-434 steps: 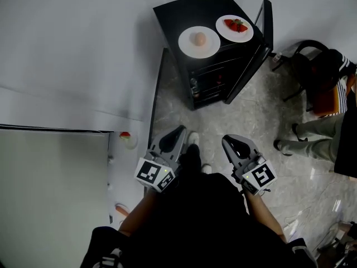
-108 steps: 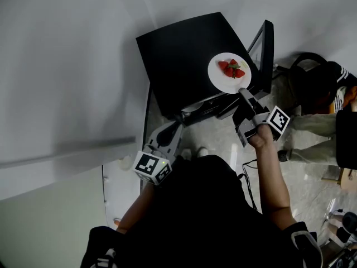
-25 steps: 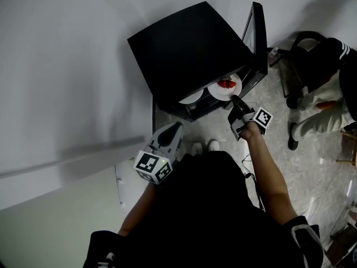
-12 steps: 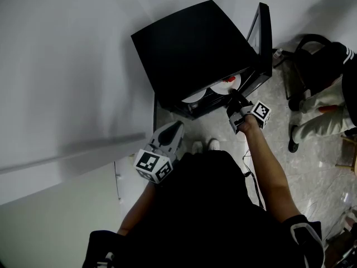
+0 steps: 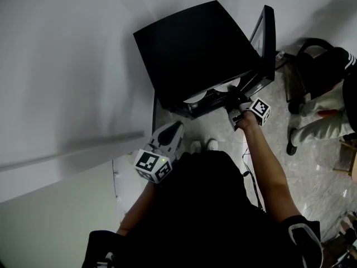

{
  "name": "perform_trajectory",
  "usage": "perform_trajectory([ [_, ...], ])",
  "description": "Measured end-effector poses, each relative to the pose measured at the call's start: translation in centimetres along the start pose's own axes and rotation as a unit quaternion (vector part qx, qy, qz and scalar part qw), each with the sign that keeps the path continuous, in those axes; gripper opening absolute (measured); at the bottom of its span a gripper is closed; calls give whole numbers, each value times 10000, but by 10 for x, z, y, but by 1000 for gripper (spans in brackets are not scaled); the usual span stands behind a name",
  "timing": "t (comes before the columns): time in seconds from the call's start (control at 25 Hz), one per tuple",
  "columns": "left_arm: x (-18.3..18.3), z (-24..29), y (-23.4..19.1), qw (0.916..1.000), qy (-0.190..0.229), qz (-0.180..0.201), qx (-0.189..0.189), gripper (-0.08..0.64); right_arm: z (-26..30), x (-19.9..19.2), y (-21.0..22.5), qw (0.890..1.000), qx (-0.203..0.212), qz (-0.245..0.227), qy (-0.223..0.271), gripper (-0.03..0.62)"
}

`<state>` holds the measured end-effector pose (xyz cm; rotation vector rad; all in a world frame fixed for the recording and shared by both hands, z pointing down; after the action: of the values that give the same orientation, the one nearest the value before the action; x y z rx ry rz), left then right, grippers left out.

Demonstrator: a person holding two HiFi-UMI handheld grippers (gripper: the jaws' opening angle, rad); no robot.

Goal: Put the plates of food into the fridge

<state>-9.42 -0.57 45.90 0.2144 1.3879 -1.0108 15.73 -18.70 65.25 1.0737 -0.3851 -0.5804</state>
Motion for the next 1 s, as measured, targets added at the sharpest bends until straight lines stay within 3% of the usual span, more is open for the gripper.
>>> perform_trajectory([
  [0.4, 0, 5, 2, 10000, 33, 10, -39, 25, 6, 5, -12, 9990, -250, -307, 197, 34],
  [0.44, 0, 5, 2, 10000, 33, 1, -27, 25, 5, 6, -12, 9985, -253, -414, 240, 47],
  [0.52, -1, 4, 1, 10000, 49, -28, 6, 25, 1, 8, -14, 9974, -218, -608, 325, 147],
  [0.68, -3, 3, 1, 10000, 64, -54, -21, 25, -12, 10, -23, 9917, -104, -1194, 469, 158],
  [0.84, 0, 4, 2, 9998, 145, -85, -83, 25, -37, 14, -36, 9639, -273, -2473, 945, 156],
  [1.0, 2, 6, -1, 9998, 173, -66, -108, 25, -58, 7, -55, 9299, -53, -3430, 1323, 129],
])
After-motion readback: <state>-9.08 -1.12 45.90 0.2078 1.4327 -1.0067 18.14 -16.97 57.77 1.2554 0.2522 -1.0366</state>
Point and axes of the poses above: the fingertips, and each gripper's own axes: z forward along the fingers, y to its right, x out of its top, the point moved 6 cm from there along -z, backward along the fingers, and after that the axes turned 14 degrees about -x, right-handed, at the moved point
